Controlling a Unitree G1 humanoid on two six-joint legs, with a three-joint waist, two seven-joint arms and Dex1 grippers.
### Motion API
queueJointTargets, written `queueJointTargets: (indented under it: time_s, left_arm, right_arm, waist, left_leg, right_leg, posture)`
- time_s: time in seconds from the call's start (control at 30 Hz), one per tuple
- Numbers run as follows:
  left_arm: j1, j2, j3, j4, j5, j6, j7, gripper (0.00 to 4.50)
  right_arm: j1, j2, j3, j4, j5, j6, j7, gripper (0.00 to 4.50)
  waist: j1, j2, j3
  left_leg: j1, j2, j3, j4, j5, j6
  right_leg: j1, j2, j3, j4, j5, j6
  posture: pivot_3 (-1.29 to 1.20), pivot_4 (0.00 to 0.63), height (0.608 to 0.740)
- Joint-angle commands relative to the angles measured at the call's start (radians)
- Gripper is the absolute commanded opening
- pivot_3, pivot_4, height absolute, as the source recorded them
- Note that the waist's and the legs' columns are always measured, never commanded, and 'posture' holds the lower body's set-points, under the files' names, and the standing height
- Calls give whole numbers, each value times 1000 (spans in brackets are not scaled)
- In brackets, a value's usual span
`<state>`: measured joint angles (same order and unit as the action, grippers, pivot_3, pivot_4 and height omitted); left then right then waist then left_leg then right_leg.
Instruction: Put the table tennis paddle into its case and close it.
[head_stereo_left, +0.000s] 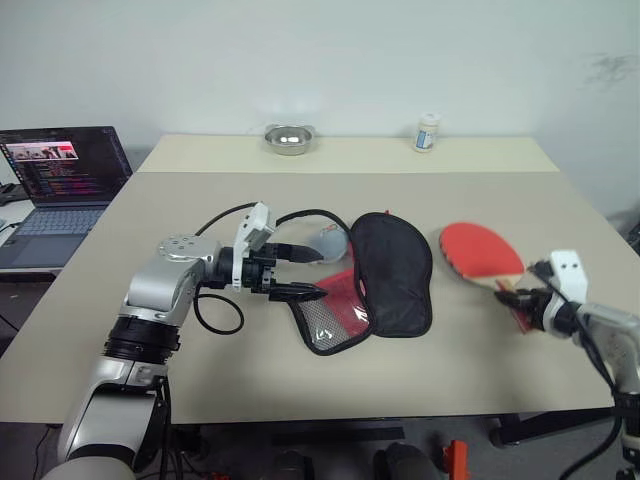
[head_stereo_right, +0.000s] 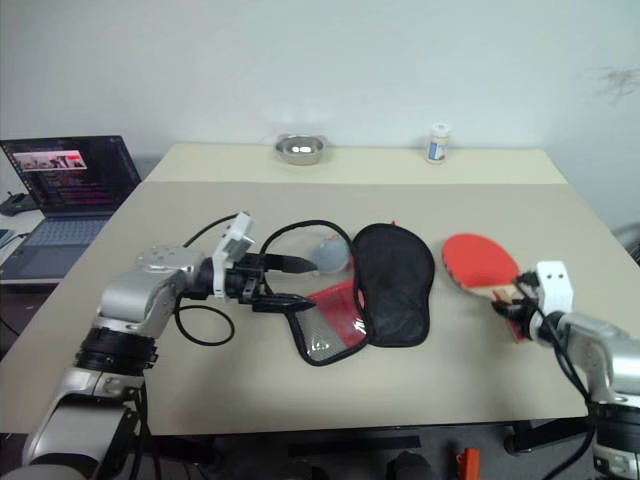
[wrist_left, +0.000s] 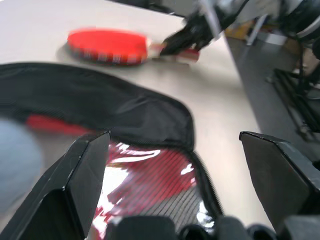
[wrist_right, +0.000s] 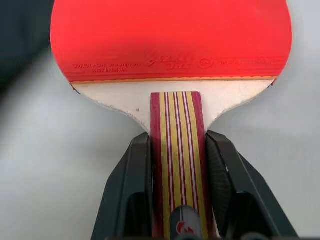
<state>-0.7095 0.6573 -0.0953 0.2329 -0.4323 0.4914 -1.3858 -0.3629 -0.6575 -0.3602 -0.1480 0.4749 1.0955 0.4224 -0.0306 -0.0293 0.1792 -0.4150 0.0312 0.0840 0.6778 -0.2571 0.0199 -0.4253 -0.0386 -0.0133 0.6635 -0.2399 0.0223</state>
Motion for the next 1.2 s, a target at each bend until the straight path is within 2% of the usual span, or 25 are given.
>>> queueJointTargets:
  time_s: [0.03,0.13,0.3,0.37,0.5,0.67,1.2]
  left_arm:
    - [7,7,23,-40,-10,0,6,4500]
    - [9,0,20,-52,-13,8,13,4500]
    - [6,-2,19,-53,-13,10,14,4500]
    - [3,-3,17,-52,-13,12,14,4500]
    - [1,-11,7,-57,-13,15,13,4500]
    - [-3,-15,4,-57,-10,13,14,4500]
    - [3,-18,5,-72,-12,21,22,4500]
  right_arm:
    - [-99,15,-85,-173,84,111,-59,1081]
    - [-151,100,-92,-263,109,201,-142,1081]
    - [-165,421,-58,-409,98,324,-333,1081]
    - [-153,530,-13,-426,61,317,-403,1081]
    - [-138,664,85,-383,-21,242,-502,1081]
    - [-105,729,111,-352,-57,204,-534,1081]
    - [-62,814,200,-271,-144,93,-569,1081]
  waist:
    - [1,0,0]
    - [3,0,0]
    - [1,0,0]
    - [2,0,0]
    - [2,0,0]
    - [3,0,0]
    - [-1,0,0]
  left_leg:
    - [0,0,0,0,0,0]
    - [-1,0,-1,-1,0,0]
    - [-1,0,0,0,0,0]
    - [-2,0,0,-1,0,0]
    - [-2,-1,0,0,0,0]
    - [-3,-1,0,0,0,0]
    - [-2,0,0,-1,0,0]
  right_leg:
    - [0,0,0,0,0,0]
    - [0,0,-1,-1,0,0]
    - [-1,0,0,0,0,0]
    - [-2,0,0,1,0,0]
    - [-2,-1,-1,0,0,0]
    - [-2,-1,-1,0,0,0]
    - [-2,0,-1,0,0,0]
  posture:
    - [0,150,740]
    - [0,150,740]
    - [0,150,740]
    - [0,150,740]
    - [0,150,740]
    - [0,150,740]
    - [0,150,740]
